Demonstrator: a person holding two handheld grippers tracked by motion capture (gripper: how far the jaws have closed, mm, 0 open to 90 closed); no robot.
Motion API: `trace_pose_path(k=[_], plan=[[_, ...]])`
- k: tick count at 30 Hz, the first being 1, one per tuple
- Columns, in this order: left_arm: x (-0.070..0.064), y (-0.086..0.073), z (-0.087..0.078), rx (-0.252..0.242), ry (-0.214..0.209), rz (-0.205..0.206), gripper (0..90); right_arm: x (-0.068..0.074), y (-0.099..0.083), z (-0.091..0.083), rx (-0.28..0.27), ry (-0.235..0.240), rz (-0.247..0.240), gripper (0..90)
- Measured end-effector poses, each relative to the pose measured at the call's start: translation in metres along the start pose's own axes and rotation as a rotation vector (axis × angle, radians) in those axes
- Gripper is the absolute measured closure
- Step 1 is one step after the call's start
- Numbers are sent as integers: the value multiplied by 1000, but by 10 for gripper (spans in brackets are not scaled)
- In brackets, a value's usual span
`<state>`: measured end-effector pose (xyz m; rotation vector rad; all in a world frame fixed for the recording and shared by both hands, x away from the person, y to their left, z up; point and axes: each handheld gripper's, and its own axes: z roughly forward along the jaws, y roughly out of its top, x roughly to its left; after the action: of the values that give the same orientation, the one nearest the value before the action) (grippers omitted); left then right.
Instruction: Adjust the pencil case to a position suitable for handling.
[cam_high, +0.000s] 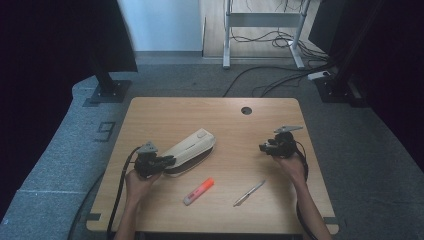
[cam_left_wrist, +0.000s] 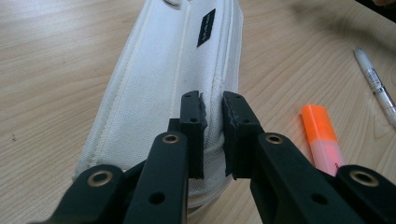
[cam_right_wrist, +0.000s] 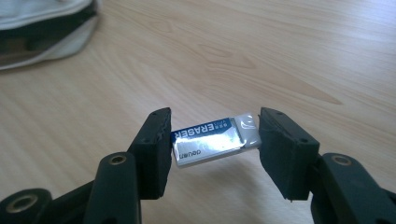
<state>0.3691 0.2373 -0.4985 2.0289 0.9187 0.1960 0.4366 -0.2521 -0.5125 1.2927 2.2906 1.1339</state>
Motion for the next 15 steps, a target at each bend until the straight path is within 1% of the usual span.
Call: trace_pose_path(k=[3,4,5,7,15], plan=[[0,0,0,0,1,-1,795,10,0,-2,-9,28,-2,450],[0,0,0,0,1,-1,795,10,0,-2,-9,28,-2,450],[0,0,0,0,1,-1,795,17,1,-3,-17,44,-12,450],[0,-1,0,-2,1,0,795,25,2,-3,-23,57,-28,450],[-1,-1,0,-6,5,0,795,45,5,2,-28,89,-53,449]])
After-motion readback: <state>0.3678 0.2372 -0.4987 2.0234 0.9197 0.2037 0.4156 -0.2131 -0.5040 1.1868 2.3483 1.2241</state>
